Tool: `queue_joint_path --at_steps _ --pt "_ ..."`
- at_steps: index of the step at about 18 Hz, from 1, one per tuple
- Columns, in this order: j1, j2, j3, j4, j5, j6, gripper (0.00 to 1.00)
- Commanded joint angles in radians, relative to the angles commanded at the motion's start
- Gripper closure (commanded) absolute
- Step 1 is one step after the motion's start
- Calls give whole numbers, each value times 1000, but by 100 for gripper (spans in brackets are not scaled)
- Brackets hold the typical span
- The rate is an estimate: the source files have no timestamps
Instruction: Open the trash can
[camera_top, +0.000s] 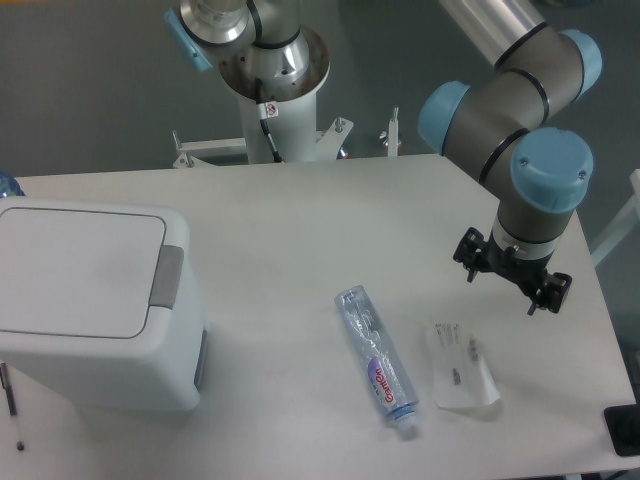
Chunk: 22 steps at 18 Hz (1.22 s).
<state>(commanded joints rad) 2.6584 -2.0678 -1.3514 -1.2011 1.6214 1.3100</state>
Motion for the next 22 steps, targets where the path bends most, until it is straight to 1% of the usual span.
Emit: queue_joint_path --at_steps 7,10,12,14,16,17,21,22 --pt "-2 8 2 -2 -3 2 0" --pt "-5 8 2 -31 -6 2 0" --pt "-18 8 -5 -35 -24 -14 0" --pt "-25 9 -11 -35 -54 -79 0" --pt "-44 18 -14 -34 -75 -179 0" --pt "-46 21 -17 -32 -99 -243 0" --pt "-49 37 -23 -25 -239 -388 0" --pt "-51 35 -26 -11 -245 -435 0"
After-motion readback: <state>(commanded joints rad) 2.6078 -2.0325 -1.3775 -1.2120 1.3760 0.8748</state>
